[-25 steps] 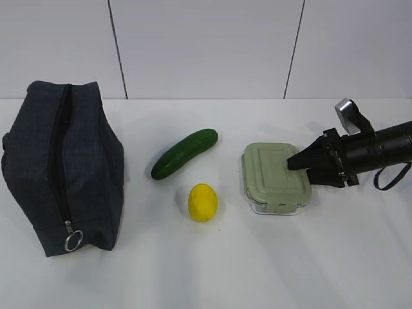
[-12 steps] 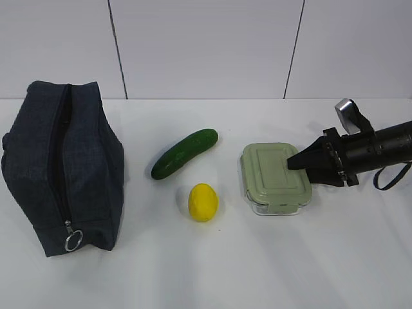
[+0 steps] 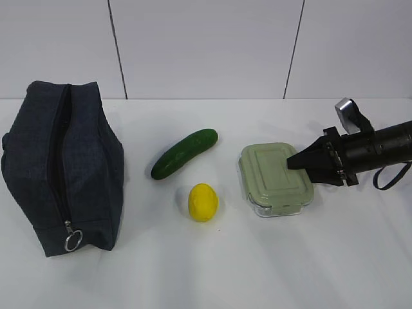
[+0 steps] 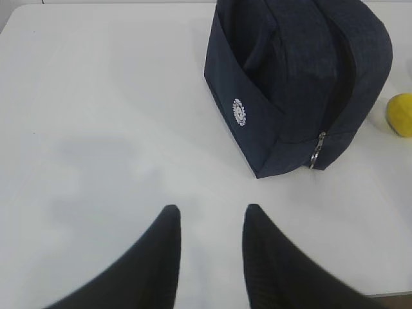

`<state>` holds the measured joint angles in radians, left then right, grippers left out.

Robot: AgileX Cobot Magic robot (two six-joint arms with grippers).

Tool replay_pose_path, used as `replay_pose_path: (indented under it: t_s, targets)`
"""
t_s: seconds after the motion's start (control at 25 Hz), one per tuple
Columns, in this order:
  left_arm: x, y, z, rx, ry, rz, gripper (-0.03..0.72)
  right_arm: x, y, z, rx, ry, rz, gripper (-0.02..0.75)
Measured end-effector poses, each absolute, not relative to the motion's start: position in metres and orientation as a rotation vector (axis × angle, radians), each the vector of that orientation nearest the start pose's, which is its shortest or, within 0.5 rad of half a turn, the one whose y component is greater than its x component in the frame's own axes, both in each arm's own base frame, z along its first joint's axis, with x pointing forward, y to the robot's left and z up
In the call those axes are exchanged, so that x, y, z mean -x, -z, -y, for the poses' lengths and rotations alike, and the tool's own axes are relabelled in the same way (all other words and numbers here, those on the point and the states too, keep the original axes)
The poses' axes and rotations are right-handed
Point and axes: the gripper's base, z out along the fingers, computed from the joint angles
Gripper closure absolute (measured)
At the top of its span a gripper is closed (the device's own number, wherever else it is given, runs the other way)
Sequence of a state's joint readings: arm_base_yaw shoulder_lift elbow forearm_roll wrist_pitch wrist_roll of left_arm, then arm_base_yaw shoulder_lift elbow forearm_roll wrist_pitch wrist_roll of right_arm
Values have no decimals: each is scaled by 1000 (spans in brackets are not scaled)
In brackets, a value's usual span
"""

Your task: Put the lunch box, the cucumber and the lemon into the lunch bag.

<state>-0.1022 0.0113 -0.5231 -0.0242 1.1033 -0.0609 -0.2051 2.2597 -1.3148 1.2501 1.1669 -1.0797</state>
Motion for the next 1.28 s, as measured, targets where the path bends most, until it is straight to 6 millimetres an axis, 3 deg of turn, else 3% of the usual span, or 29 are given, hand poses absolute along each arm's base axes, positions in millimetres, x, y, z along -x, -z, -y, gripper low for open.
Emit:
replay_pose_path:
  t_s: [0.84,1.28]
  targets:
    - [8,-280,1,-45,129,-2077,449,-402,-97,2,10,-1426,-2503,370]
    - [8,-280,1,-45,129,-2077,449,-406,-96,3,-107,-1437,-2482,371]
